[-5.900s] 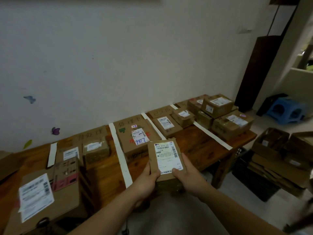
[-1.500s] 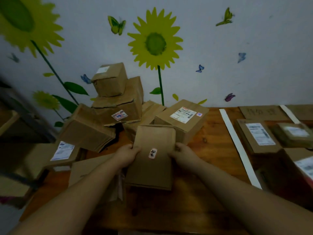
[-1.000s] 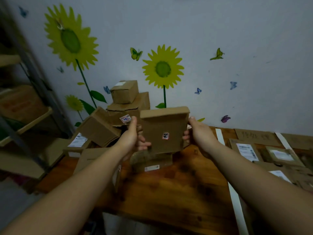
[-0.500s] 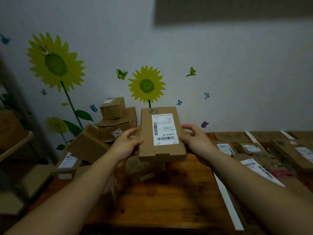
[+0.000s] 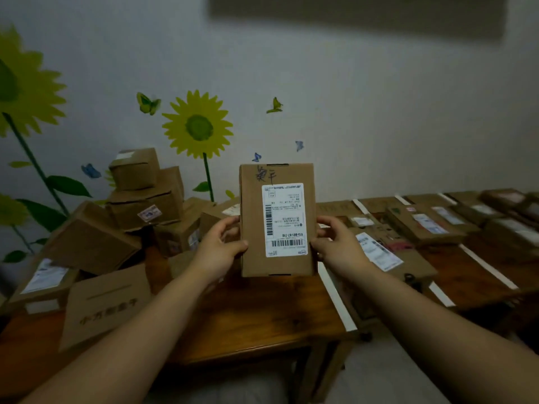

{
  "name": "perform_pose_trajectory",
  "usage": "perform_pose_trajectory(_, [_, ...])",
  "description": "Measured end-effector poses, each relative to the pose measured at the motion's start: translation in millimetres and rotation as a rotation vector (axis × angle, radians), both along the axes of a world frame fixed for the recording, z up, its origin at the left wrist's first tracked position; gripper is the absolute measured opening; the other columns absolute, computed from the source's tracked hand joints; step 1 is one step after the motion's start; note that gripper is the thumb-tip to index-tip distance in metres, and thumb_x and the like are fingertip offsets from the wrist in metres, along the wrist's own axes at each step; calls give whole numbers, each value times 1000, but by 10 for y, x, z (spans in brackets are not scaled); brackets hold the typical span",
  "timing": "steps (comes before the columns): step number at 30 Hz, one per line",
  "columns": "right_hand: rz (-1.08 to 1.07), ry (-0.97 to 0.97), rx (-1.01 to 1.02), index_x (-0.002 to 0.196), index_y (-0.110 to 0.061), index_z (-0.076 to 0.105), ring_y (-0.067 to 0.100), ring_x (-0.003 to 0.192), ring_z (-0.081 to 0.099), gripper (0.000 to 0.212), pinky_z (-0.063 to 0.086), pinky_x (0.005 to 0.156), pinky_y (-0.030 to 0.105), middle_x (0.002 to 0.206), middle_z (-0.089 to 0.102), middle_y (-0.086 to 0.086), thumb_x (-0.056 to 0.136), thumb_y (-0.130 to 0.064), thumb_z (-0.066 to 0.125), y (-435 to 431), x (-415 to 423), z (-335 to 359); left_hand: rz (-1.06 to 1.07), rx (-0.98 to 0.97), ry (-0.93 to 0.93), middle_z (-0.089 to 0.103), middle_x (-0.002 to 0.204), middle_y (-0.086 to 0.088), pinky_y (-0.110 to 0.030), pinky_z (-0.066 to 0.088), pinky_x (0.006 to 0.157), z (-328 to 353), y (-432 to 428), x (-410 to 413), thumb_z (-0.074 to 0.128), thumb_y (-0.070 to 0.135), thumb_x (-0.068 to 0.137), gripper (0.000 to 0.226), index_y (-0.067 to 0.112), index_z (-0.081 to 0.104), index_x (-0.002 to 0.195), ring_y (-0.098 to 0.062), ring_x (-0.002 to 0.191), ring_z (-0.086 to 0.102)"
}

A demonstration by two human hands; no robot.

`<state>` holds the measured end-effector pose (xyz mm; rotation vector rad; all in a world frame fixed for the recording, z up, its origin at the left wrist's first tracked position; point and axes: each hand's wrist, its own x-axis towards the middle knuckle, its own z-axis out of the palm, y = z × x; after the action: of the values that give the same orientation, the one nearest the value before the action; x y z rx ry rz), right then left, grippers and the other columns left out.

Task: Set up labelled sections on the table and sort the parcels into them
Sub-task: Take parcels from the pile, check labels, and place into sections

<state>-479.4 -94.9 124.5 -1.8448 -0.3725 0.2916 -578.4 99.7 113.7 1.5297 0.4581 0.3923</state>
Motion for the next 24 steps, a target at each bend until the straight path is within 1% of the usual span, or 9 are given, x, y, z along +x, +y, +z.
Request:
perform_pose_trajectory(2, [-29,-59,-12,132,-26,48,4,89,62,41,53,63,19,106,62,-7,94,-14,58,-252,31,37,-49,40,1,56,123,-3,-36,52,89,40,-200,101,60,-3,86,58,19,42,137,-20,114,55])
perform_pose_trajectory(4, [-68,-110,-32,131,-32,46,-3,83,56,39,47,57,12,104,58,-13,96,-21,56,-554,79,65,-124,84,1,55,128,-3,-24,52,74,83,-466,237,59,0,88,61,19,37,141,-13,108,56])
perform_pose_trajectory(5, [-99,-124,-38,134,-33,45,-3,86,56,41,49,62,14,106,57,-13,95,-25,56,-732,119,60,-165,107,10,54,127,0,-19,49,68,109,-640,314,58,1,89,63,20,34,144,-8,101,57])
perform_pose_trajectory(7, [-181,-110,-35,139,-33,44,8,105,59,46,55,82,31,121,58,-7,94,-30,57,-1148,218,30,-236,147,33,53,127,3,-20,48,70,135,-1056,495,57,4,91,66,22,28,147,-4,95,57])
perform_pose_trajectory(10, [-281,-79,-79,140,-28,44,17,117,54,49,51,95,42,133,55,0,93,-29,59,-1907,356,-13,-339,233,83,50,134,5,-24,52,78,102,-1809,785,57,6,91,69,30,26,147,-11,109,54])
perform_pose_trajectory(14, [-313,-81,-162,139,-31,46,16,115,57,50,51,95,42,128,60,-6,92,-36,59,-3015,567,-159,-483,288,112,53,129,9,-33,50,95,-49,-2892,1199,55,11,93,65,39,26,145,-15,118,52])
perform_pose_trajectory(17, [-336,-85,-195,137,-38,48,11,103,61,45,53,92,39,112,64,-13,92,-40,57,-3724,698,-268,-578,330,120,50,116,17,-14,45,83,-121,-3627,1464,54,12,93,64,40,25,144,-6,112,50])
perform_pose_trajectory(19, [-354,-64,-213,137,-46,42,9,99,58,46,52,90,35,106,60,-17,93,-41,55,-4109,769,-304,-629,324,137,49,111,19,-13,41,79,-148,-4014,1607,55,11,93,68,41,22,144,-2,109,49])
perform_pose_trajectory(24, [-336,19,-277,138,-48,36,12,112,56,51,50,96,41,116,55,-17,92,-42,56,-4736,991,-446,-719,376,225,50,137,4,-22,43,87,-306,-4656,2011,56,13,92,70,35,21,148,-9,110,49])
